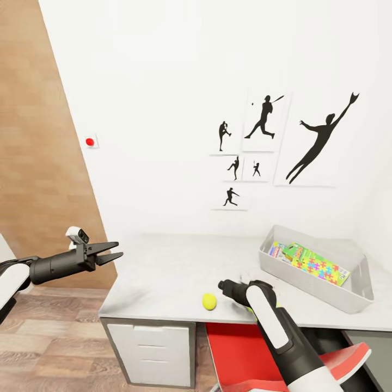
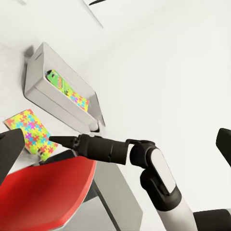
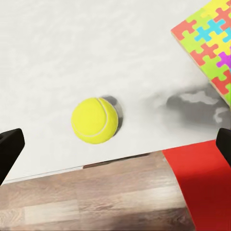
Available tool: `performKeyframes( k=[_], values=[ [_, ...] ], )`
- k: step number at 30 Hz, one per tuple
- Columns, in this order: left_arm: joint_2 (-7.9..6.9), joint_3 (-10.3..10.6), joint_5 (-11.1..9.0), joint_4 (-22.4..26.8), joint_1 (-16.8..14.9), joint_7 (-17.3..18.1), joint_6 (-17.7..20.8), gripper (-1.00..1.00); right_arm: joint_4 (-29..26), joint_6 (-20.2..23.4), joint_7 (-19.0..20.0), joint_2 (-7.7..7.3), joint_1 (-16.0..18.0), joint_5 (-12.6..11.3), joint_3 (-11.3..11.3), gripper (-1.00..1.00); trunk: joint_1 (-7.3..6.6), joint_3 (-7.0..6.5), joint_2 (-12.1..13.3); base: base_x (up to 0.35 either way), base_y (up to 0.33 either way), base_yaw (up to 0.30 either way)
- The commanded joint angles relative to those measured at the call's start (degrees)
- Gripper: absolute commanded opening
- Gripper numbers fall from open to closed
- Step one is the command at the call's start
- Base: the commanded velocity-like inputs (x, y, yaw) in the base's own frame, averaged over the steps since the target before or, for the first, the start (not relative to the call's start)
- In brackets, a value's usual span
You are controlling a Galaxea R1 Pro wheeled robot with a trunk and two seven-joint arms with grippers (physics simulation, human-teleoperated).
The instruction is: Put all the toys in the child's room - the three board games (two on the bed and one on the table), the two jigsaw puzzles on the table, and the tennis ball on the table - inside the toy box on the table in the child's room.
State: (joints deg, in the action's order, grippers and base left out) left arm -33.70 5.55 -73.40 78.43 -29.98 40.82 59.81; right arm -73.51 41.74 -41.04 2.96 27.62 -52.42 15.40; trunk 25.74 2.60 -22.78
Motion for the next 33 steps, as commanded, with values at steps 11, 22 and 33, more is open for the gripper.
performKeyframes(
  k=[11,22,33],
  values=[
    [-0.05,0.0,0.0,0.0,-0.1,0.2,0.2,1.0,0.1,0.0,-0.6,-0.05,0.1,-0.5,0.4,1.0,0.04,0.14,-0.1,0.042,0.039,0.0],
    [-0.05,-0.3,0.0,0.0,-0.1,0.2,0.2,1.0,0.1,0.0,-0.7,0.0,0.1,-0.5,0.3,1.0,0.04,0.14,-0.1,0.054,0.037,0.0],
    [-0.05,-0.3,0.1,0.0,-0.1,0.2,0.2,1.0,0.6,0.2,-2.9,0.03,1.1,-0.2,0.2,1.0,0.04,0.14,-0.1,0.001,0.032,0.0]
  ],
)
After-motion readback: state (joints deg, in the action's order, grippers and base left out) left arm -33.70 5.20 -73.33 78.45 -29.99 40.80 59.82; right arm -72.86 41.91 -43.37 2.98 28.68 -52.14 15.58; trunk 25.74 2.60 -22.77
